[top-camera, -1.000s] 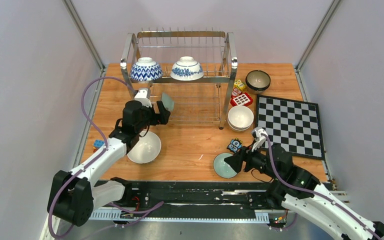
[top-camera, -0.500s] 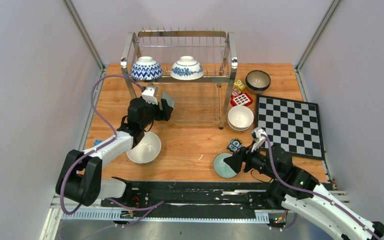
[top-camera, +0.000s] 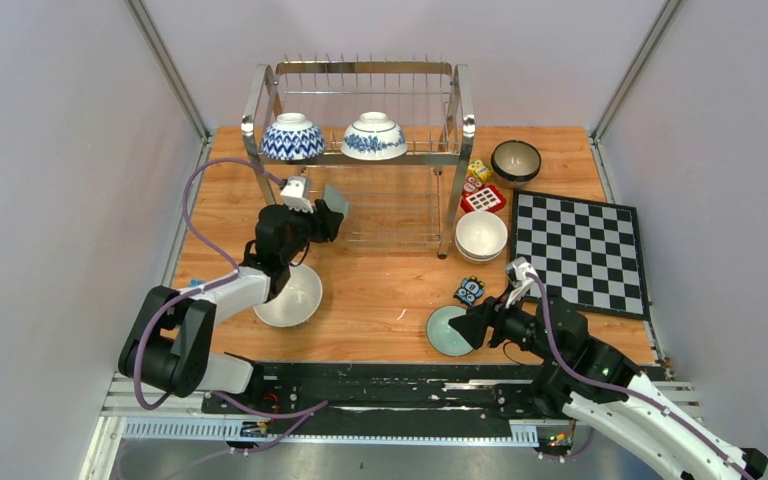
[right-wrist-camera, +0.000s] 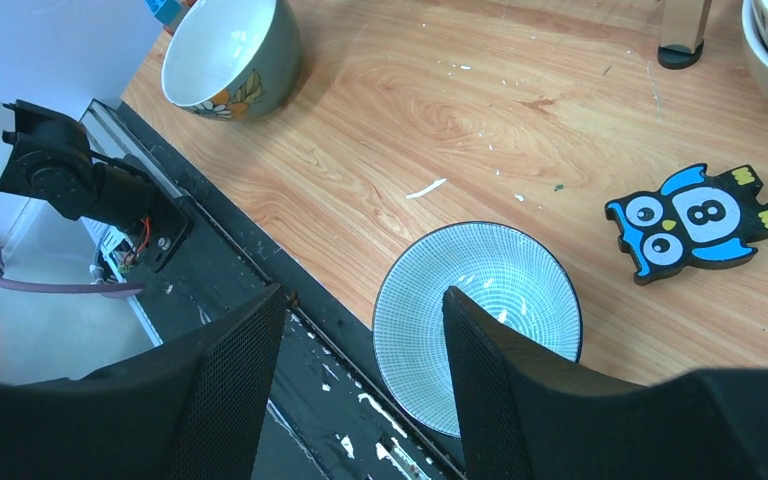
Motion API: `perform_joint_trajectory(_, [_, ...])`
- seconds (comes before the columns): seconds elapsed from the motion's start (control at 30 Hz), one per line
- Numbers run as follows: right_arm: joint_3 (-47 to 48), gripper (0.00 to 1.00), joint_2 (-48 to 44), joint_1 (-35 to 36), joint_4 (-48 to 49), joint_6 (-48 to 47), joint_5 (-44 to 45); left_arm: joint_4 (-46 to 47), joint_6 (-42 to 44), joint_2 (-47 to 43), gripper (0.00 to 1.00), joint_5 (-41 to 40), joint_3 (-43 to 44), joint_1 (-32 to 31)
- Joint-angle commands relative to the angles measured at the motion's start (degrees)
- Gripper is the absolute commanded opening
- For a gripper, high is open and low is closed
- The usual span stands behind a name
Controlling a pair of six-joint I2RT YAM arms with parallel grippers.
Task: Unload the bowls from the dish rack
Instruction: Pick up the bowl from the dish rack.
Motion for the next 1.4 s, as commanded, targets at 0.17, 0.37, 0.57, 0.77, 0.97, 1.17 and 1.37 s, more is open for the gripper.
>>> perform_joint_trajectory(0.17, [-0.8,0.63,-0.9,-0.5,-1.2,0.6,-0.4,4.7,-0.5,3.0,0.44,2.5,-0.1,0.1])
perform_joint_trajectory(0.37, [-0.9,0.63,-0.7,-0.6,-1.1,0.7,-0.2,5.7,-0.8,4.1,0.38,2.9,-0.2,0.1])
perform_joint_trajectory(0.57, [-1.0,0.63,-0.5,-0.6,-1.1,0.6,-0.4,7.6,-2.4,5.8,0.33,4.1,-0.2,0.0])
perform_joint_trajectory(0.77, [-1.0,0.63,-1.0,-0.5,-2.2,0.4,-0.1,9.6,-3.7,8.1,0.29,5.0,0.2,0.0])
perform_joint_trajectory(0.97, [-1.0,0.63,-2.0,-0.5,-3.4,0.2,0.5,10.9,-4.0,8.8,0.21,5.0,0.1,0.0])
perform_joint_trajectory(1.17, [-1.2,0.63,-2.1,-0.6,-3.5,0.1,0.7,11.9,-4.1,8.5,0.0,5.5,0.2,0.0])
perform_joint_trajectory(1.37, [-1.3,0.63,-2.0,-0.5,-3.4,0.1,0.7,16.3,-7.7,7.8,0.0,6.9,0.2,0.0])
